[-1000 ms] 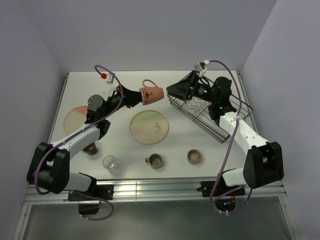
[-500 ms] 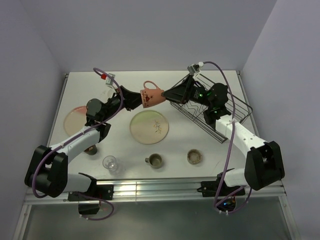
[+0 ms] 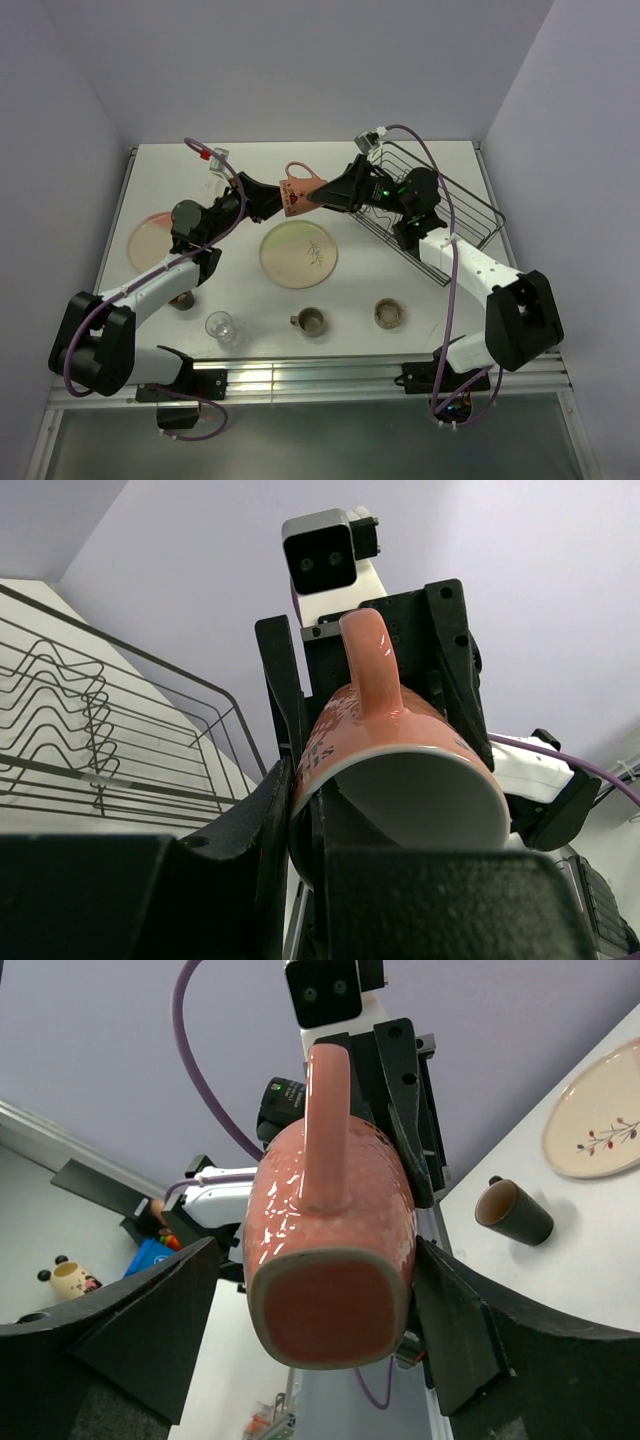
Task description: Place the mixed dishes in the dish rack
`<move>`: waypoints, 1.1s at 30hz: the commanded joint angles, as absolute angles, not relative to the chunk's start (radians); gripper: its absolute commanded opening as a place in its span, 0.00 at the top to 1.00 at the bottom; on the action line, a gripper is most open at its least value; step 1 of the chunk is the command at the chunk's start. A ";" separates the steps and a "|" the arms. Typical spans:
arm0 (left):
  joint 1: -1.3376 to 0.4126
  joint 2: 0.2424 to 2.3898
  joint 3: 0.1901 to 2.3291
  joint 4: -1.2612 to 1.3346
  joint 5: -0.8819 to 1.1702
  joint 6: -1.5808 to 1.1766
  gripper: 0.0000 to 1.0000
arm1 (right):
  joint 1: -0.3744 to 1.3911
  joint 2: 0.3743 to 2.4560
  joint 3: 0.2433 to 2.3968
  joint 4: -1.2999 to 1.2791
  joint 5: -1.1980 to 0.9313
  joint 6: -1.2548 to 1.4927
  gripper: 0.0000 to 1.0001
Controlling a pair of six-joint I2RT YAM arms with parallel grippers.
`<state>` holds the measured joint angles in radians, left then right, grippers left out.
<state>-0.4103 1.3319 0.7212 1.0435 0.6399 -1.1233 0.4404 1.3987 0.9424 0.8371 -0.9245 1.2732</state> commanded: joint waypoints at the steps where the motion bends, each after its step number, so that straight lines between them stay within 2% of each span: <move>1: -0.414 1.304 0.715 1.137 0.626 -1.137 1.00 | 0.457 1.402 1.014 0.882 -0.937 1.252 0.19; 5: -0.414 1.305 0.703 1.152 0.630 -1.147 1.00 | 0.457 1.414 1.045 0.893 -0.934 1.252 0.21; 13: -0.414 1.312 0.696 1.152 0.635 -1.149 0.99 | 0.457 1.451 1.084 0.853 -0.925 1.213 0.18; 15: -0.414 1.319 0.684 1.164 0.634 -1.158 0.99 | 0.459 1.459 1.094 0.841 -0.933 1.197 0.21; 17: -0.414 1.321 0.678 1.172 0.632 -1.160 0.99 | 0.457 1.457 1.097 0.822 -0.937 1.178 0.27; 20: -0.414 1.318 0.675 1.169 0.626 -1.155 0.95 | 0.456 1.448 1.092 0.799 -0.951 1.144 0.49; 21: -0.414 1.318 0.675 1.166 0.623 -1.151 0.93 | 0.457 1.445 1.089 0.795 -0.954 1.134 0.53; 22: -0.414 1.316 0.678 1.154 0.624 -1.146 0.91 | 0.457 1.440 1.075 0.793 -0.957 1.129 0.57; 24: -0.414 1.313 0.681 1.138 0.618 -1.134 0.79 | 0.457 1.428 1.059 0.792 -0.969 1.115 0.66; 25: -0.414 1.312 0.684 1.134 0.617 -1.131 0.74 | 0.456 1.424 1.055 0.792 -0.973 1.112 0.67; 26: -0.414 1.307 0.686 1.118 0.617 -1.123 0.63 | 0.450 1.414 1.051 0.792 -0.974 1.109 0.69; 29: -0.413 1.284 0.690 1.062 0.598 -1.094 0.47 | 0.433 1.398 1.048 0.792 -0.982 1.100 0.72; 33: -0.413 1.244 0.689 0.985 0.584 -1.046 0.38 | 0.373 1.387 1.054 0.793 -0.989 1.095 0.74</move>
<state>-0.4099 1.3025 0.6743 1.0161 0.6033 -1.1053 0.4160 1.4532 1.0328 0.7357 -0.9836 1.1168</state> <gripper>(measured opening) 0.605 0.691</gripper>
